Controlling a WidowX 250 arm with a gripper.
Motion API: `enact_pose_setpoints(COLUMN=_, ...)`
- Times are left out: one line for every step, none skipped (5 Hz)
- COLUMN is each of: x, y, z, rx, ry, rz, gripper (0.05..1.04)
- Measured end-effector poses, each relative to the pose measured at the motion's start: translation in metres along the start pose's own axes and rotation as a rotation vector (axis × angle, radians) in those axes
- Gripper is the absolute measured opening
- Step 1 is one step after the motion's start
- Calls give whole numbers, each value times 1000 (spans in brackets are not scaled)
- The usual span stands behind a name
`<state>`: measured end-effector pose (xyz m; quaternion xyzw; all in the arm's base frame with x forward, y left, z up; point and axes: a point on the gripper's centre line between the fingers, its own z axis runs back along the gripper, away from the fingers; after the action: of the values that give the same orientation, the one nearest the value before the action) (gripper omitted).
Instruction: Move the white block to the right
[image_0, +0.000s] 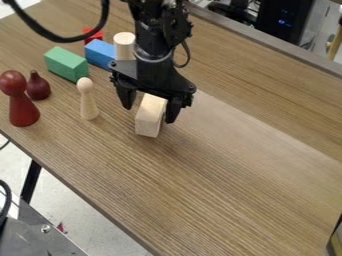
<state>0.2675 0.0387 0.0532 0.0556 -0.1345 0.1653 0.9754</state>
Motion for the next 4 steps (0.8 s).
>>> enact_pose_setpoints(x=5, y=-3, z=-13, rx=6, ry=18, rz=-4, gripper=998)
enact_pose_setpoints(x=6, y=-4, z=-27, rx=25, ry=52, rz=-12, gripper=949)
enact_pose_setpoints(x=12, y=-2, z=-27, rx=26, ry=50, rz=6, gripper=662)
enact_pose_setpoints(x=12, y=-2, z=-24, rx=45, ry=43, rz=18, gripper=588)
